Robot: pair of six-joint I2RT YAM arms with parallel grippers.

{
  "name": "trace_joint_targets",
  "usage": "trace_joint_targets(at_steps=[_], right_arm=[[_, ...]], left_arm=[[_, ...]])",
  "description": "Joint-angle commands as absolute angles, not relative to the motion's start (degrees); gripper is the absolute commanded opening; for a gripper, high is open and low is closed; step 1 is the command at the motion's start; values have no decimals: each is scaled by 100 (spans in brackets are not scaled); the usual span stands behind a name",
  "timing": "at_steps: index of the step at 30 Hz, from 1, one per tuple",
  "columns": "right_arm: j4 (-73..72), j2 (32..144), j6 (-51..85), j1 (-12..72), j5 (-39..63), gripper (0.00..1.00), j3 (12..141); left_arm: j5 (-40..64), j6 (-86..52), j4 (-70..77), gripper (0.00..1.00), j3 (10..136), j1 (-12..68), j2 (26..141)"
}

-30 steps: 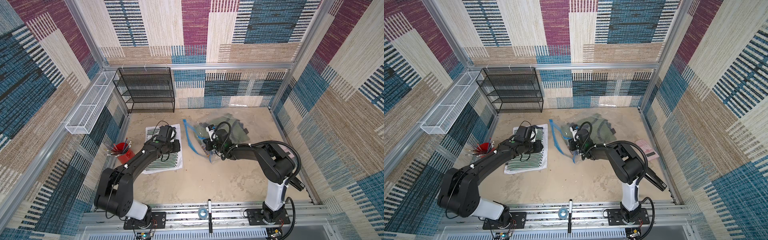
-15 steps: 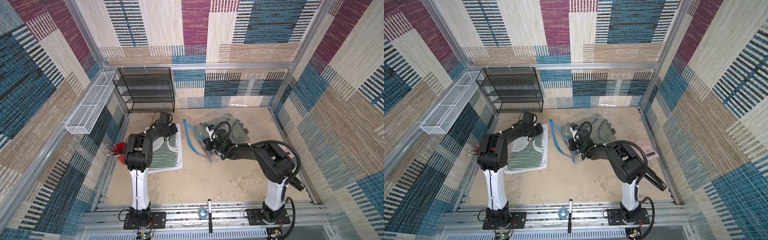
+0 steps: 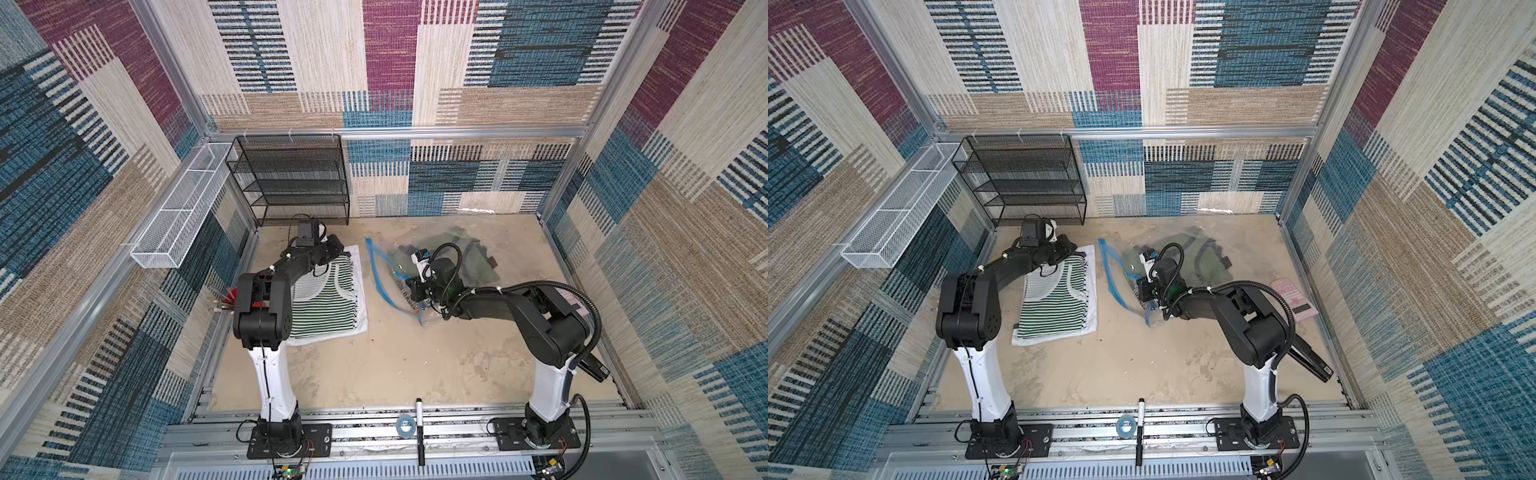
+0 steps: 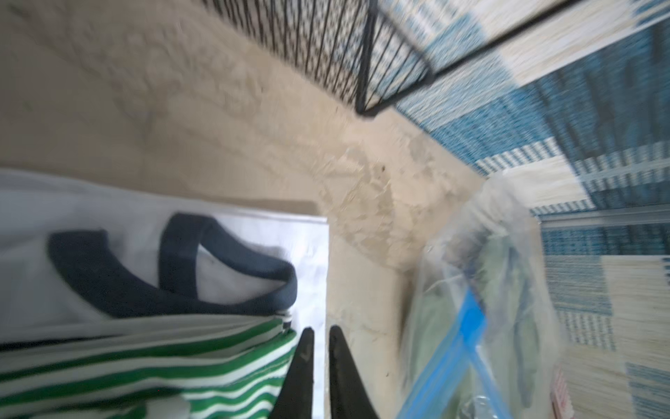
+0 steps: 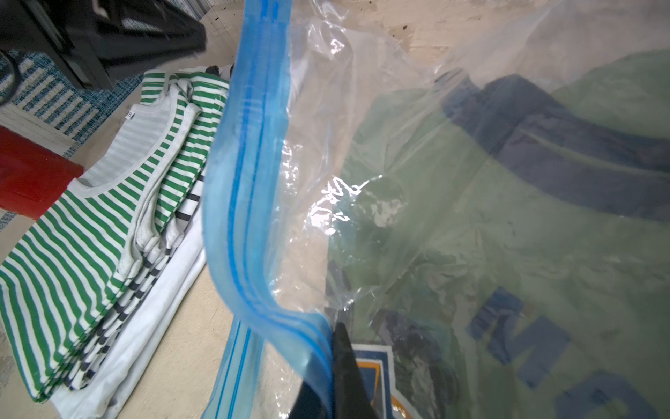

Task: Take the tank top out of the vacuum bag
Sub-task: Adjust the tank top.

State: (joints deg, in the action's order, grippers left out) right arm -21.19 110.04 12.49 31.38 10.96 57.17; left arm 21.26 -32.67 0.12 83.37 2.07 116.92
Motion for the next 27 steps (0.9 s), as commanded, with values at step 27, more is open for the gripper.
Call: trace_joint_targets(at_steps=[27], right_arm=[[-2136, 10997, 1165, 3137, 1154, 0, 5757]], left_arm=[[971, -3204, -1059, 14, 8865, -468, 12238]])
